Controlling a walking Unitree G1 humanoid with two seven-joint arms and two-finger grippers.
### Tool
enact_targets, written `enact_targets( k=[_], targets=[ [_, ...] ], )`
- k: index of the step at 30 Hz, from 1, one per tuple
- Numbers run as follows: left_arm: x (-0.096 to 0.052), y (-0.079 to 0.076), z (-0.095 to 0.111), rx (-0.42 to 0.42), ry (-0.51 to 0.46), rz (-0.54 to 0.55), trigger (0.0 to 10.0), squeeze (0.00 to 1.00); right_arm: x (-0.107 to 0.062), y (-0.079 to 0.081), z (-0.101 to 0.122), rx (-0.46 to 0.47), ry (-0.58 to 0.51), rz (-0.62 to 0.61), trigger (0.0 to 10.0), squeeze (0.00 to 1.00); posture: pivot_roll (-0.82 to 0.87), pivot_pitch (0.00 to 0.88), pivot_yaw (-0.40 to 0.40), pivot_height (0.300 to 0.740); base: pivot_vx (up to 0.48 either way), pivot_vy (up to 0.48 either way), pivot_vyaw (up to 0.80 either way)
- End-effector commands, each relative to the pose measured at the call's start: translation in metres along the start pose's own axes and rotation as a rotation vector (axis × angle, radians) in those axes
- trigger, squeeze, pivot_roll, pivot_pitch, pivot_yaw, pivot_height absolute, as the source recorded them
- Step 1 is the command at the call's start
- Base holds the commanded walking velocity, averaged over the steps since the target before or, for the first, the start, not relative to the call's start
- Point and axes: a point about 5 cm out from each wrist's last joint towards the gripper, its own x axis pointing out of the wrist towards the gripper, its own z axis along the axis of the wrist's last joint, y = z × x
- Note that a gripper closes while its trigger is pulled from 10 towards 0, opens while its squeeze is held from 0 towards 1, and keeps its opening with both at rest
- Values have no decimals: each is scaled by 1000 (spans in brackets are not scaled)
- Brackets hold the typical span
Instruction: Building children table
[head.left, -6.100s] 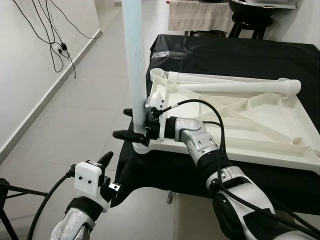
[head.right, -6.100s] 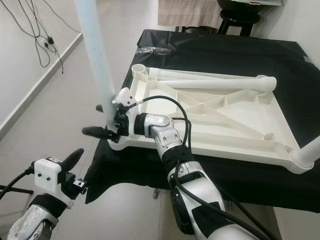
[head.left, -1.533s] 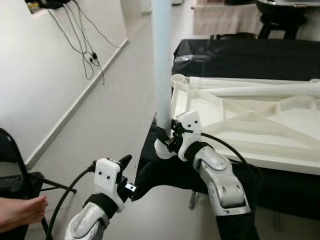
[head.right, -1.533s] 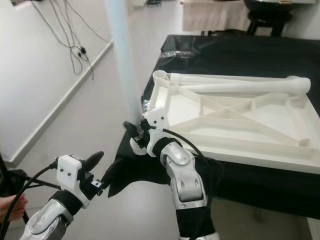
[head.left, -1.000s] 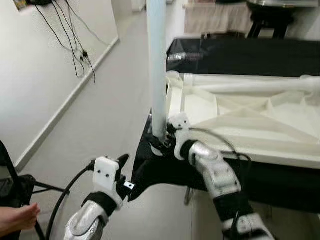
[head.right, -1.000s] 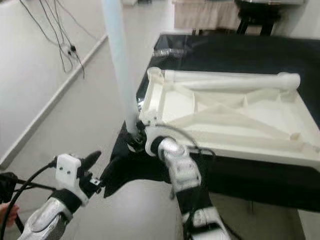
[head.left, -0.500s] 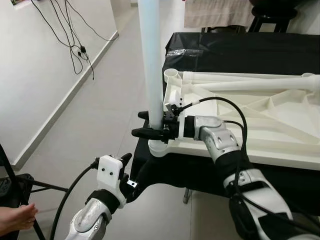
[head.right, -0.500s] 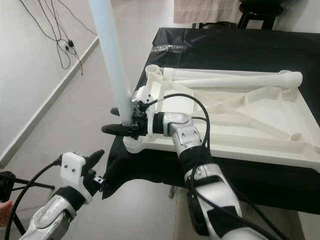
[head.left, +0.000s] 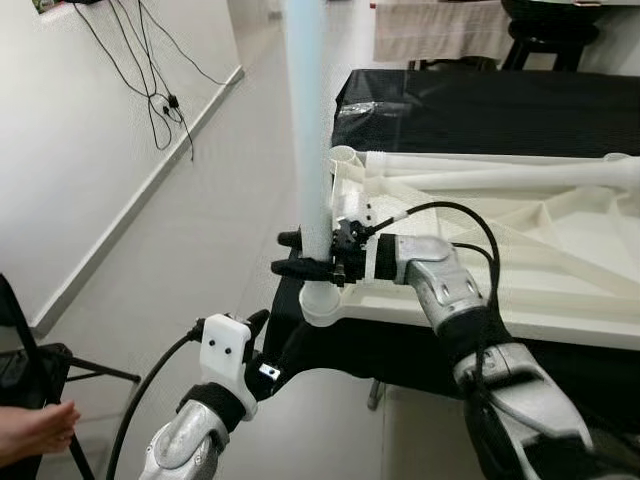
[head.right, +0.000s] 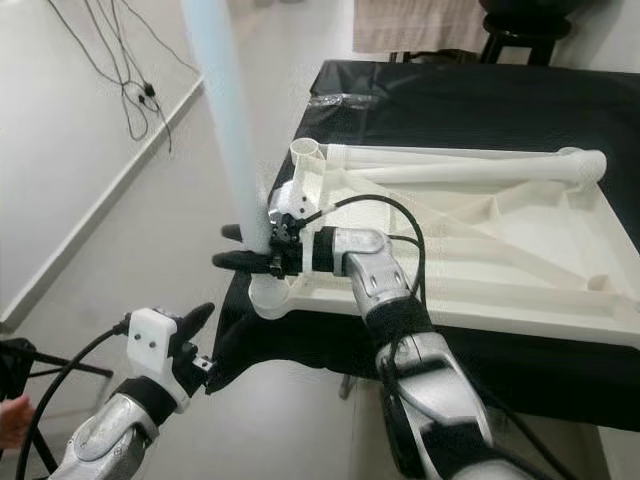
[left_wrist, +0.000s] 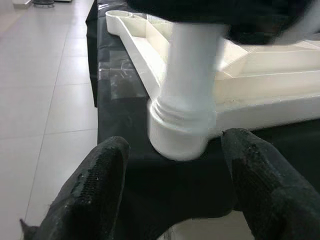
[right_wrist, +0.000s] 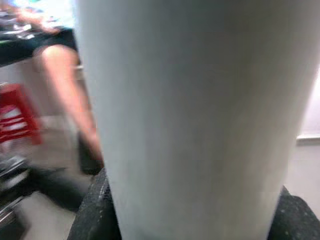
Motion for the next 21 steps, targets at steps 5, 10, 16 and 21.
enact_targets(
  k=[5, 10, 16, 21],
  targets=[
    [-1, 2, 2, 19, 4, -8, 10000, 0, -11, 14, -31, 23, 158, -475, 0, 0, -27, 136, 18, 740, 0, 0, 0],
    [-1, 3, 3, 19, 0, -2, 10000, 0, -5, 6, -25, 21, 135, -487, 0, 0, -32, 140, 19, 740, 0, 0, 0],
    [-2, 2, 2, 19, -4, 11, 10000, 0, -1, 11, -20, 20, 147, -448, 10000, 0, -26, 135, 17, 740, 0, 0, 0],
    [-1, 1, 2, 13, -1, 4, 10000, 0, 5, 11, -11, -7, 181, -342, 10000, 1000, -26, 131, 16, 740, 0, 0, 0]
  ],
)
